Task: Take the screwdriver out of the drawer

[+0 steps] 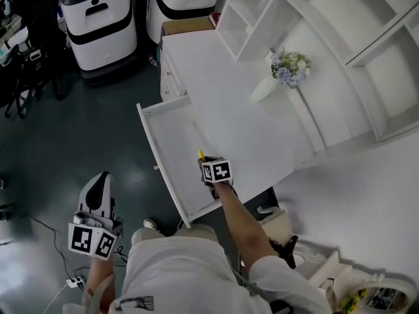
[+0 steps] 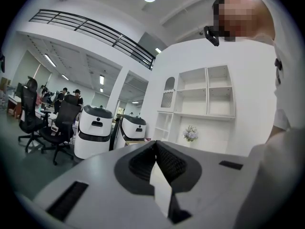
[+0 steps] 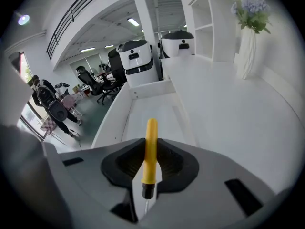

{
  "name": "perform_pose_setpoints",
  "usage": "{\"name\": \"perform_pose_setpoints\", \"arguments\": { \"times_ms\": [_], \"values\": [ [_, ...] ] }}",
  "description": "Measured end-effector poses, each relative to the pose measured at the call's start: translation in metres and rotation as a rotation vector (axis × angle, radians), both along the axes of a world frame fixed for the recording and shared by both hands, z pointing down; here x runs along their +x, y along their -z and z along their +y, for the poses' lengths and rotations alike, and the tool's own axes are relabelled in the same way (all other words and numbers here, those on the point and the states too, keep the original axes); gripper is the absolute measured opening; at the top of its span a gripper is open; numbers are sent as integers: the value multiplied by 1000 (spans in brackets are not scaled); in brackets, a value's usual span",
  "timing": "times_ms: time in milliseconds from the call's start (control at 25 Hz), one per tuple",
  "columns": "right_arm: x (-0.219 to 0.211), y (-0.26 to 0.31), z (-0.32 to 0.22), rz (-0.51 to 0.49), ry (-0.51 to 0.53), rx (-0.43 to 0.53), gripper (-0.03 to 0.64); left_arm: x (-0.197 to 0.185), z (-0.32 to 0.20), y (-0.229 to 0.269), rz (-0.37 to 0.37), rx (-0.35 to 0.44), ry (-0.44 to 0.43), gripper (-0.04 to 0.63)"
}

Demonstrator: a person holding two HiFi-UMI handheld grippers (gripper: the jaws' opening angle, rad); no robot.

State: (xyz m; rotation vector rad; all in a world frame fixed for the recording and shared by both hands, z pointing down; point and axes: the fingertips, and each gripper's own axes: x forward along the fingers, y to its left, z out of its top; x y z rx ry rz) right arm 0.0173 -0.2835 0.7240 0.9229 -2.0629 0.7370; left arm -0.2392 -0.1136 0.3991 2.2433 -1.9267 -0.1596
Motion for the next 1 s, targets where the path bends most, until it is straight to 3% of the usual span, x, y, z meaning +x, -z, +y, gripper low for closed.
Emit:
{"name": "perform_pose_setpoints", "arguments": {
  "times_ms": [560, 1000],
  "values": [
    [21, 200, -59, -339, -179, 385, 87, 15, -33, 58, -50, 157, -114, 15],
    [47, 363, -31, -492, -121, 718, 87, 3, -36, 106, -92, 251, -77, 15]
  ]
}}
